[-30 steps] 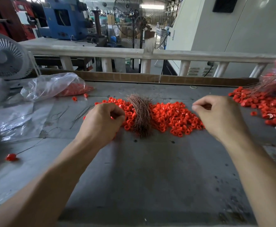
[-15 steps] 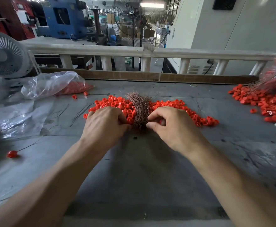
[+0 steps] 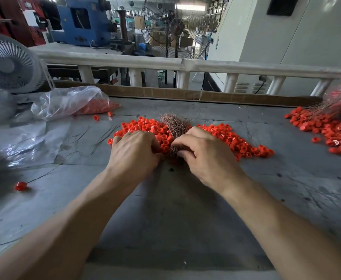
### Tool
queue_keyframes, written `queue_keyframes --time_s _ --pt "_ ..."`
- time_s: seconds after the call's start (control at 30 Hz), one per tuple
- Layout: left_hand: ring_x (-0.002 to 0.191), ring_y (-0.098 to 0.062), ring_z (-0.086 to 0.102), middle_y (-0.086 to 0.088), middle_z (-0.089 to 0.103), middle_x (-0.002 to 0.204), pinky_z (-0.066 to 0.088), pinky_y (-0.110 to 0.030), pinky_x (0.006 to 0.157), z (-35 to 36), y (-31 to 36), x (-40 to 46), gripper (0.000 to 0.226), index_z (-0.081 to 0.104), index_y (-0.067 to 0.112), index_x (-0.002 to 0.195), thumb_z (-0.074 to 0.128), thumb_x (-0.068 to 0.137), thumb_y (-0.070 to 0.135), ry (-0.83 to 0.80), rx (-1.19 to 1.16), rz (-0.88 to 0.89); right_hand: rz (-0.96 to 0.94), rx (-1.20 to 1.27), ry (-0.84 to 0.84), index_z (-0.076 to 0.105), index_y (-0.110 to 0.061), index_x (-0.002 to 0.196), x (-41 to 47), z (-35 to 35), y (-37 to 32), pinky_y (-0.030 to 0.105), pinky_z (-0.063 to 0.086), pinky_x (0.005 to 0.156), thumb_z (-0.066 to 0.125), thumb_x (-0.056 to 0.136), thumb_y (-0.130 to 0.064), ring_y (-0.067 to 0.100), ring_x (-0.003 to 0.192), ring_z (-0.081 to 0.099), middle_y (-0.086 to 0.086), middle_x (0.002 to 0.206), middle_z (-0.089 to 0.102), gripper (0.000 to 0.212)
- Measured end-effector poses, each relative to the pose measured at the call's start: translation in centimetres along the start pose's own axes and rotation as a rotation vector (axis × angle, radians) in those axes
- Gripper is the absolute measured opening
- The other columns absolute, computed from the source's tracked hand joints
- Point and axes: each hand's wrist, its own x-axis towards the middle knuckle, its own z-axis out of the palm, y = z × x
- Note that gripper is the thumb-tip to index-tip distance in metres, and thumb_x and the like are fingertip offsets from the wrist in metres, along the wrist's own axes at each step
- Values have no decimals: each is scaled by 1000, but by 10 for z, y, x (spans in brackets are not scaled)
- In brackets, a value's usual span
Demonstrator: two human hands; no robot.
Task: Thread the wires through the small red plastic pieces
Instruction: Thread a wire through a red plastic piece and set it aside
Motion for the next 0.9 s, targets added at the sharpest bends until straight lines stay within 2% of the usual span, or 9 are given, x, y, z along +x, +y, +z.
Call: queue_keyframes --time_s 0.17,0.37,0.47,0.6,0.67,0.77,0.83,0.9 --pt "102 -18 55 12 63 95 25 -34 87 -3 2 -2 16 71 34 93 77 82 45 -14 7 14 -17 49 38 76 -24 98 1 0 3 41 53 79 73 92 -20 14 96 61 -8 100 63 8" --pt "108 -19 55 12 66 101 29 -38 96 -6 2 -2 21 72 36 95 79 81 50 -44 12 4 -64 124 58 76 -23 96 0 -3 4 41 53 79 73 93 -19 13 93 62 -8 97 64 6" --pt "109 -19 55 11 67 101 27 -37 94 -8 4 -2 16 71 36 92 79 82 45 -66 2 2 -82 145 63 76 -21 96 0 -5 5 40 54 79 73 93 -18 13 92 63 -8 96 65 6" --pt "98 -18 59 13 65 87 29 -37 90 -11 5 -4 12 69 31 88 76 83 39 -31 -45 7 -107 181 105 71 -18 96 0 -7 5 37 53 81 70 95 -16 11 93 62 -8 96 66 3" --pt "90 -18 61 15 62 79 37 -37 88 -13 6 -4 9 67 30 87 75 82 31 11 -97 13 -112 207 134 68 -18 99 1 -8 4 35 53 82 66 98 -17 10 93 64 -9 98 69 2" --pt "80 -13 65 15 66 79 52 -35 76 -16 9 -3 12 68 30 89 76 83 23 42 -266 4 -121 244 179 63 -17 105 0 -9 1 27 48 66 60 102 -20 0 77 62 -15 86 65 5" --pt "72 -4 65 14 69 78 51 -25 63 -17 12 -1 16 69 31 89 78 83 20 44 -420 6 -119 305 233 61 -15 106 0 -10 -2 29 50 61 57 104 -19 5 74 65 -12 82 67 7" --pt "67 -2 64 12 70 78 49 -21 57 -18 14 -1 17 70 30 90 79 84 16 44 -561 21 -87 431 289 60 -14 108 0 -13 -5 35 57 63 55 104 -16 12 78 70 -7 84 69 7"
